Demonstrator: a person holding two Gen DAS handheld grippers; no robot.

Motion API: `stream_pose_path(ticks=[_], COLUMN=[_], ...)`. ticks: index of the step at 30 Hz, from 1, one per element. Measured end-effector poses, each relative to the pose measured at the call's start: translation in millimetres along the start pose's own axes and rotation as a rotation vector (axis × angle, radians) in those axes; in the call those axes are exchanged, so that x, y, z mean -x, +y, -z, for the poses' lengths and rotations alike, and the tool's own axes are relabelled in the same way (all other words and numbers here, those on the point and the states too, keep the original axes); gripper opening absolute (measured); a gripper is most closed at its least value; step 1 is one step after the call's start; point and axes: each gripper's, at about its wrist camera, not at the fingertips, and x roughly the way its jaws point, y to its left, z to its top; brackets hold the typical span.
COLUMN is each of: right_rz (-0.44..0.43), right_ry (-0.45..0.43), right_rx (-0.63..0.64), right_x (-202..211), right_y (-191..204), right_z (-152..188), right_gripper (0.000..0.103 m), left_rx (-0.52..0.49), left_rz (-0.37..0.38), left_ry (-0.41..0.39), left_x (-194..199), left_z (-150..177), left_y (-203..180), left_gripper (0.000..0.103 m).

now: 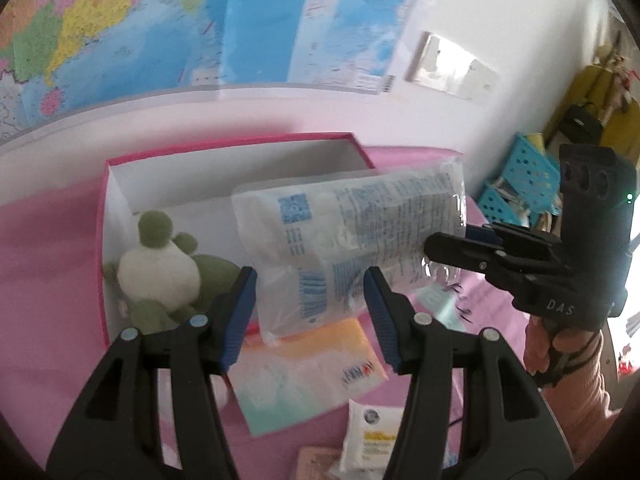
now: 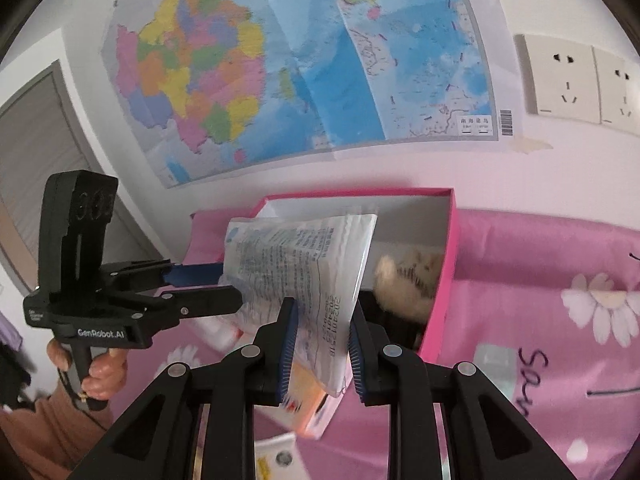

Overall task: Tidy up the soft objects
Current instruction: 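Carry the plastic packet into the pink box and release it, then grasp the white-and-yellow wet-wipe pack with the right gripper and lift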

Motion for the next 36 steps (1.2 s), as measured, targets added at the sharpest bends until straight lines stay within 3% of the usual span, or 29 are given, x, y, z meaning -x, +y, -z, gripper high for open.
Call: stream_pose_path(ticks=[9, 16, 28, 32, 36], right_rz=[0.048, 0.152, 0.238, 0.204, 0.1], right_ry=[0.044, 0.059, -0.016, -0.041, -0.042], right_rx=[-0.043, -0.074, -0.089, -0.08, -0.065], right_x=[-50, -81, -49, -29, 0], right_y=[-18, -32, -39, -33, -21], right_z=[-28, -40, -26, -17, 4], right_gripper=[0.024, 0.028, 0.037, 0.037, 0.041], left_rx=[0.079, 0.117, 0.016, -0.023, -0.05], left_rz=[-0.063, -0.091, -0.09, -0.038, 0.008], left_ry=[0.098, 0.119, -0.037, -0.068, -0.085], left_x=[-51, -64, -8, 18, 40], left_z=[-29, -38, -3, 18, 43], left_y=[27, 29, 8, 1, -4], left_gripper=[0.056, 0.056, 0.056, 0.056, 0.058])
